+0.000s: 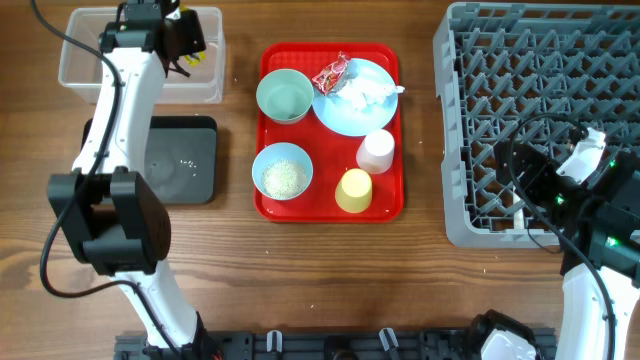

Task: Sort waste into correct bins and load items into the dishwasher rack
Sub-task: 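Carry the yellow wrapper to the clear bin and release it, then grasp the red wrapper on the plate and drop it in the bin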

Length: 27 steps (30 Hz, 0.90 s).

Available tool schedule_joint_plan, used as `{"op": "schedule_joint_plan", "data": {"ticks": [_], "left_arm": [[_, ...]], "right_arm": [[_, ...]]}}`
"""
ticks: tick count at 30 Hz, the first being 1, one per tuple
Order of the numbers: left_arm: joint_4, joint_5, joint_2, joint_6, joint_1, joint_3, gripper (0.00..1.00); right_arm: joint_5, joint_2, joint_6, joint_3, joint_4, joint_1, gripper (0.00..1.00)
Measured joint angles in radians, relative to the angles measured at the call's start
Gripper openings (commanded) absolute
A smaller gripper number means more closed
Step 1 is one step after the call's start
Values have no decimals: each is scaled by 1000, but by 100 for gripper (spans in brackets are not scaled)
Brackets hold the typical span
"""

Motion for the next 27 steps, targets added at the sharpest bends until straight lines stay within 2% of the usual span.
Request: {"op": "schedule_joint_plan", "data": {"ticks": [1,2,9,12,14,17,22,27], "left_arm": [[4,-2,13,0,7,0,79],[24,-4,27,1,14,0,100],[66,-10,104,-7,38,0,100],[27,90,100,18,13,0,100],[6,214,87,66,-65,0,100],[6,283,74,122,-228,0,100],[52,210,111,182,-410,0,99],[135,183,231,201,-433,0,100]], "right_arm": [[0,0,0,0,0,0,100],[0,0,0,0,0,0,100],[0,0,0,0,0,0,100],[0,0,0,0,0,0,100],[0,0,0,0,0,0,100],[0,0,0,0,0,0,100],[8,0,0,0,0,0,100],[11,16,0,0,-8,0,100]]}}
